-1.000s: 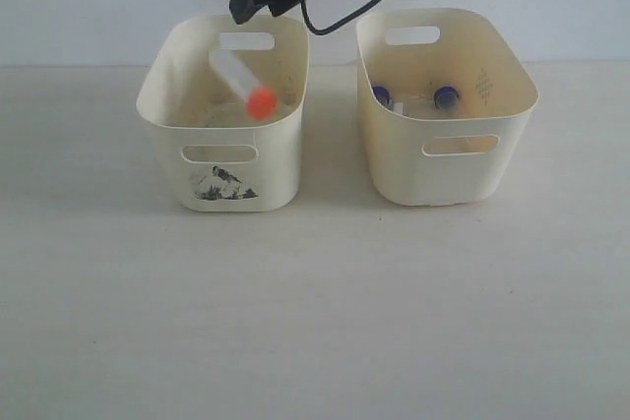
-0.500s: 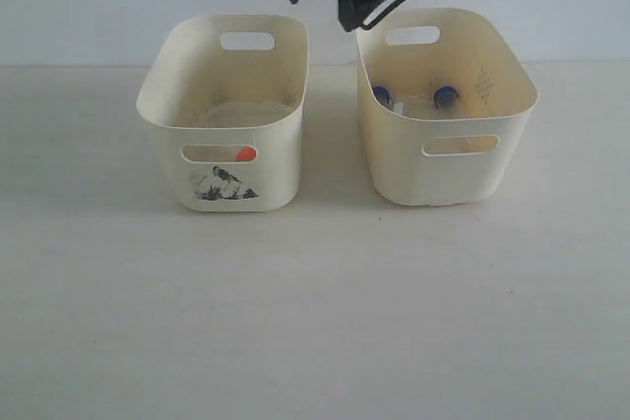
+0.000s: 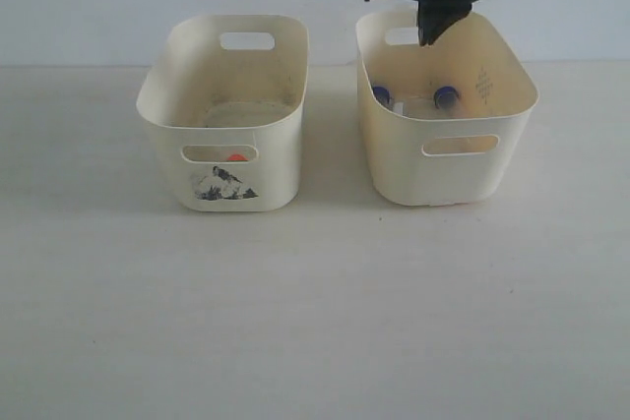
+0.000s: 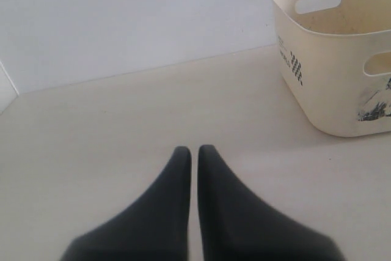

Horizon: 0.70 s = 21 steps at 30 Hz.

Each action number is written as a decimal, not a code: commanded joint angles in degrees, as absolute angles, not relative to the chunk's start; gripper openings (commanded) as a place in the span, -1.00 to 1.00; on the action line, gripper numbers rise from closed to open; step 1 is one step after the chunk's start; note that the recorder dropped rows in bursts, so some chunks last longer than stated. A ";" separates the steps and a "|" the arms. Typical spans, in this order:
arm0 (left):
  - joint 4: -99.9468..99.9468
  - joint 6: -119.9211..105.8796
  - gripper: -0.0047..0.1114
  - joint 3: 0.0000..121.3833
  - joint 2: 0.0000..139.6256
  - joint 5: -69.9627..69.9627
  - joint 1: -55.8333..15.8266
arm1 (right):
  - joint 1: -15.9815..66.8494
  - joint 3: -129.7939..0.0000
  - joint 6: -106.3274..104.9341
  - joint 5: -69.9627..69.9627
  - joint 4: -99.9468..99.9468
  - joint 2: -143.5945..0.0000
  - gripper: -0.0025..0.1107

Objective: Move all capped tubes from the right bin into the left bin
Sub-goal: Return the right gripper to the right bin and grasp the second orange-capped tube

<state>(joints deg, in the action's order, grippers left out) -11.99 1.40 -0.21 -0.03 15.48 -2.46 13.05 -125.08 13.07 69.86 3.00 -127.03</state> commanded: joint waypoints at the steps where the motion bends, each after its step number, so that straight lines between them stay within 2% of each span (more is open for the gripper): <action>1: -11.79 2.16 -0.84 0.00 0.00 14.98 -2.54 | 12.84 -125.21 14.93 69.96 3.45 -129.25 -0.94; 21: -11.79 2.16 -0.84 0.00 0.00 14.98 -2.54 | 10.90 -125.21 14.46 69.96 2.05 -135.78 -0.94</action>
